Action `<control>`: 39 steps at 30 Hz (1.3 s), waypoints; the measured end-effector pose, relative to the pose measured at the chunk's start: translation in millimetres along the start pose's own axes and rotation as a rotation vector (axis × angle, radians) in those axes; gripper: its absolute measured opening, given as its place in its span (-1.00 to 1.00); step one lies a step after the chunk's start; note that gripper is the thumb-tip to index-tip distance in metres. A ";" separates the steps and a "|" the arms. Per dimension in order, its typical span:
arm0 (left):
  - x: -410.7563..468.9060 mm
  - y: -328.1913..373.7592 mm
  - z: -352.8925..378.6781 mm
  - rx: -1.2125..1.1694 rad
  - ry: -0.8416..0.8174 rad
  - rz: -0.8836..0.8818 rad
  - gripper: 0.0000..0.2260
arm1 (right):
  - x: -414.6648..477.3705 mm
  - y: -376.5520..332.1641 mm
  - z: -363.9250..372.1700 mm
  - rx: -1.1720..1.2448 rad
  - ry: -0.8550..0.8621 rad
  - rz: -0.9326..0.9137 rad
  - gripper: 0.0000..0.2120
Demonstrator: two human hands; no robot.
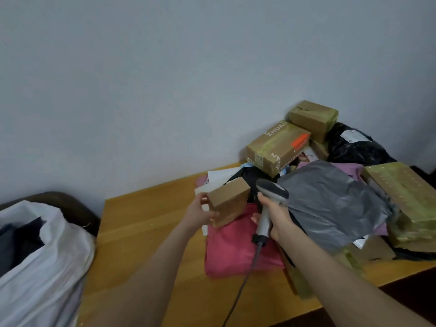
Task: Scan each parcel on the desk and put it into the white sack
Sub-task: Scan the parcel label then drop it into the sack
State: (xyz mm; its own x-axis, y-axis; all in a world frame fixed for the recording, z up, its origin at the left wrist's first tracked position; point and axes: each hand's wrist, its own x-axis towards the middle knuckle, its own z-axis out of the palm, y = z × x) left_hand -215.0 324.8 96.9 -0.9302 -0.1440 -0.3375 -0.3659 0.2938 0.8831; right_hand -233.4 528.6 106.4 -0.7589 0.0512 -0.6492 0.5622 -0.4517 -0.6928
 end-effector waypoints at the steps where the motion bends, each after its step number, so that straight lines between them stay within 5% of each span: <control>1: -6.3 -4.0 5.0 -0.043 -0.093 -0.053 -0.49 | -0.7 3.2 -2.4 0.013 -0.010 0.018 -0.57; 4: -22.4 -12.9 13.2 -0.260 -0.245 -0.210 -0.55 | -0.4 10.4 -9.1 -0.016 -0.004 0.009 -0.55; 7: -26.7 -22.9 23.7 -0.487 -0.164 -0.339 -0.64 | -1.5 13.8 -16.0 -0.103 0.060 -0.002 -0.63; 10: -23.6 -36.2 36.6 -0.583 -0.005 -0.485 -0.68 | -1.2 21.2 -26.6 -0.163 0.081 0.012 -0.50; 13: -25.9 -39.8 40.3 -0.544 -0.054 -0.564 -0.69 | -2.4 25.6 -37.1 -0.195 0.107 -0.001 -0.50; 17: -28.4 -29.1 30.3 -0.559 -0.057 -0.484 -0.85 | -10.0 22.1 -43.3 -0.215 0.065 -0.009 -0.62; 25: -33.8 2.0 1.4 -0.414 -0.164 -0.429 -0.78 | -29.9 12.5 -30.1 -0.187 0.007 -0.171 -0.88; 30: -29.7 6.6 -7.1 -0.446 -0.011 -0.291 -0.73 | -35.0 19.8 -27.2 -0.268 -0.005 -0.211 -0.57; 34: -23.2 5.9 -15.3 -0.464 0.082 -0.204 -0.67 | -64.9 29.6 -27.6 -0.386 -0.080 -0.175 -0.86; 39: -18.3 4.6 -21.1 -0.451 0.125 -0.128 -0.64 | -94.3 49.0 -23.0 -0.517 -0.149 -0.211 -0.88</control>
State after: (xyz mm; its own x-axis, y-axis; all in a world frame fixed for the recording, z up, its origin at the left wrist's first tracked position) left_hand -199.1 308.8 114.0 -0.8580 -0.2726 -0.4354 -0.4028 -0.1687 0.8996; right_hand -126.7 522.1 126.5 -0.8892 -0.0504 -0.4547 0.4525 0.0502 -0.8904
